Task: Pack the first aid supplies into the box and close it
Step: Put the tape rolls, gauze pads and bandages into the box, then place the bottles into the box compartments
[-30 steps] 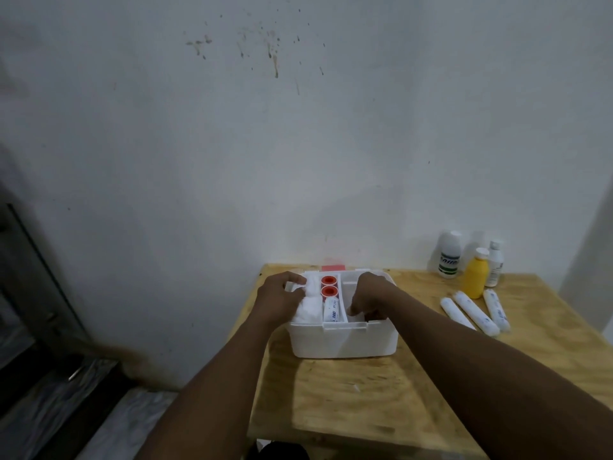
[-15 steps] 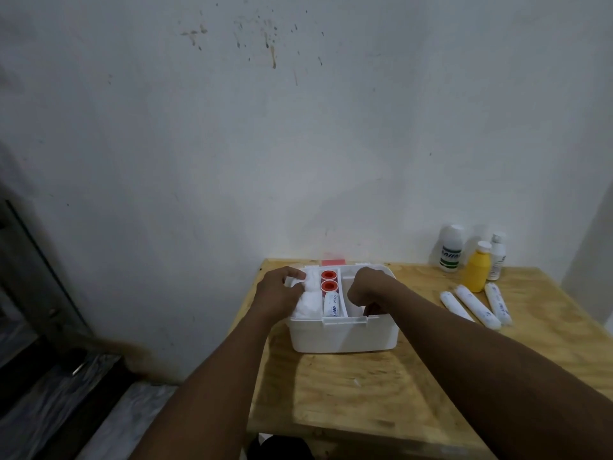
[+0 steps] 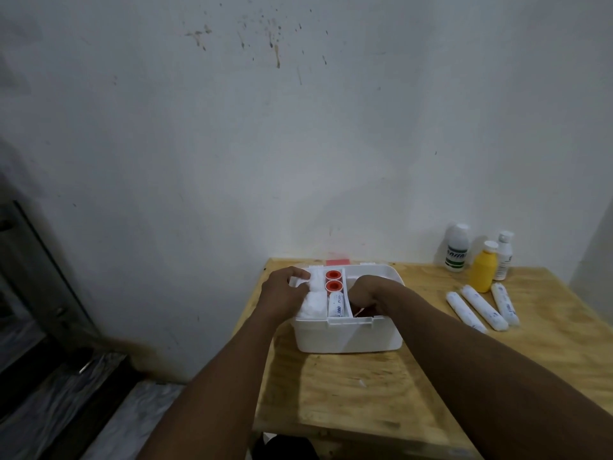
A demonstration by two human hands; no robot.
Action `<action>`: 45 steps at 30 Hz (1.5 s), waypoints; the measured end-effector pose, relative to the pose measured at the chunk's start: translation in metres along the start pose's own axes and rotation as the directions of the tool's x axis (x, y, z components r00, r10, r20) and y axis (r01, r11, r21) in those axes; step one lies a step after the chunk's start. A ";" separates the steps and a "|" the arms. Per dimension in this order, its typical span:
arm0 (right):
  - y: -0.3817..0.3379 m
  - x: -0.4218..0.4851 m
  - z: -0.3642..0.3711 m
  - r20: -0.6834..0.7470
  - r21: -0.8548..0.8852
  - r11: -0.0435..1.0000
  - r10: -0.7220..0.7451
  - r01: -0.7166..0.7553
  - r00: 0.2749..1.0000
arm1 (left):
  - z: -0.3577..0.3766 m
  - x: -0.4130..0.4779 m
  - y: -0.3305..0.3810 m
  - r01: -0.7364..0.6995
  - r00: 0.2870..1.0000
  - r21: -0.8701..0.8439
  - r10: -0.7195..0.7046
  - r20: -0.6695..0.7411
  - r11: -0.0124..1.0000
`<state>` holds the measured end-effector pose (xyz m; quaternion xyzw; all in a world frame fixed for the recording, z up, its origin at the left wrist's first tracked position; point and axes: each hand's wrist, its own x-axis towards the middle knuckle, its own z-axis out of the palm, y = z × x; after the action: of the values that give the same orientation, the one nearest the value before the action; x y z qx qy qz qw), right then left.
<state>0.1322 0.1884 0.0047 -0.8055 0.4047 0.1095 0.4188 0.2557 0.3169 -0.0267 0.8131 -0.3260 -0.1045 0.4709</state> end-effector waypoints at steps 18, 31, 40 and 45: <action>0.002 -0.001 -0.007 0.017 0.045 0.999 -0.003 0.002 1.000 | -0.005 0.005 0.003 0.022 0.998 -0.004 -0.022 0.067 1.000; 0.019 -0.058 -0.080 -0.104 0.287 0.953 -0.074 0.101 0.992 | -0.023 0.013 0.043 -0.079 0.996 0.236 0.067 0.057 0.969; 0.094 -0.077 -0.136 -0.418 0.236 0.970 0.051 0.055 0.907 | 0.038 0.004 0.109 -0.342 0.937 0.338 0.293 0.189 0.877; 0.143 -0.074 -0.142 -0.533 0.132 0.991 0.096 -0.029 0.841 | 0.097 -0.014 0.141 -0.531 0.844 0.425 0.409 0.348 0.733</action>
<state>-0.0457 0.0751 0.0478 -0.7639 0.5376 -0.1313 0.3319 0.1378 0.2096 0.0367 0.7794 -0.5899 0.0145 0.2105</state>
